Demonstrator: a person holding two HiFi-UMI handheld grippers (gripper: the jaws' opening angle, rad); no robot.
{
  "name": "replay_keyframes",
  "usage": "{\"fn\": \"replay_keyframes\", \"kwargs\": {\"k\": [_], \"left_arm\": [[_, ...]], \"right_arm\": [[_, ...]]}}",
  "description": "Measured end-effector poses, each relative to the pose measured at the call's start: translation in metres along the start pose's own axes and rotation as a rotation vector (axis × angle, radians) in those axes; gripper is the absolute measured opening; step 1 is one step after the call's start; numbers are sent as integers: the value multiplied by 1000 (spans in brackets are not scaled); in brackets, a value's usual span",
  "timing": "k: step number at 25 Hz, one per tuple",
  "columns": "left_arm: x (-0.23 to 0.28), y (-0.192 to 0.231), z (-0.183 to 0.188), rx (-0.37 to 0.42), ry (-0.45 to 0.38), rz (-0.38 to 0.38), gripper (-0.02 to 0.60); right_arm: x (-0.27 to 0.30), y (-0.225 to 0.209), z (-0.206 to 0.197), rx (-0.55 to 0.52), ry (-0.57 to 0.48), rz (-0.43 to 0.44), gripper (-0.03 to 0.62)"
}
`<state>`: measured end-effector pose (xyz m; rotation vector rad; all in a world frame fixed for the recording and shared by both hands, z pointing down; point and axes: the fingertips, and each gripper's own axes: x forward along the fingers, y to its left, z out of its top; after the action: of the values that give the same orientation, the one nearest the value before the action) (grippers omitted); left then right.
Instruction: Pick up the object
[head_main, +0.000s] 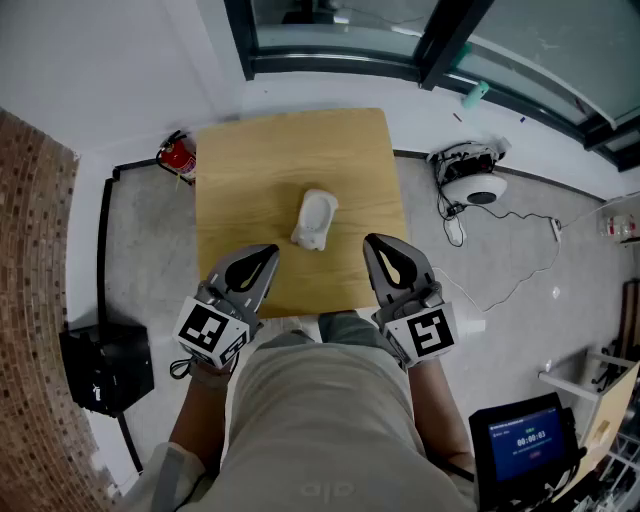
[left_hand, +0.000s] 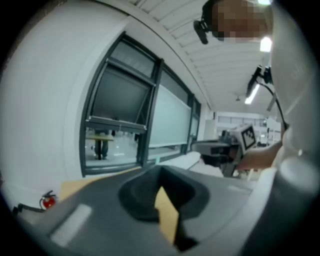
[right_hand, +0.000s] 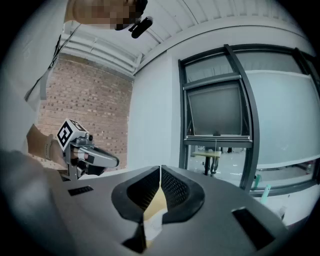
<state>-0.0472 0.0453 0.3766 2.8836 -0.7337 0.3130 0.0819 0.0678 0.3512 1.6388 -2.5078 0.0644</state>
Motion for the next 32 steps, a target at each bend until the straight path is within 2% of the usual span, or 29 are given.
{"fn": "replay_keyframes", "kwargs": {"k": [4,8,12,18,23,25,27,28,30,32], "left_arm": [[18,-9,10,-5,6,31,2],[58,-7,28,7,32,64,2],[74,2,26,-6,41,91,2],[88,18,18,-54,33,47,2],[108,39,5,-96,52,-6,3],[118,43,-10,-131,88,-37,6],[128,44,-32,-151,155,-76,121],[133,43,-45,-147,204,-97,132],[140,41,-81,-112,329,-132,198],[146,37,-121,-40,465,-148,220]], "right_arm": [[2,-14,3,-11,-13,50,14],[23,-48,-6,1,25,108,12],[43,-49,-10,16,31,174,12],[59,-53,-15,6,59,169,12],[81,-60,-33,48,147,154,14],[90,-61,-54,76,220,168,14],[98,-60,-78,54,312,193,39],[102,-60,-89,23,356,210,71],[113,-59,-114,-48,454,263,130],[123,-57,-142,-119,565,338,166]]}}
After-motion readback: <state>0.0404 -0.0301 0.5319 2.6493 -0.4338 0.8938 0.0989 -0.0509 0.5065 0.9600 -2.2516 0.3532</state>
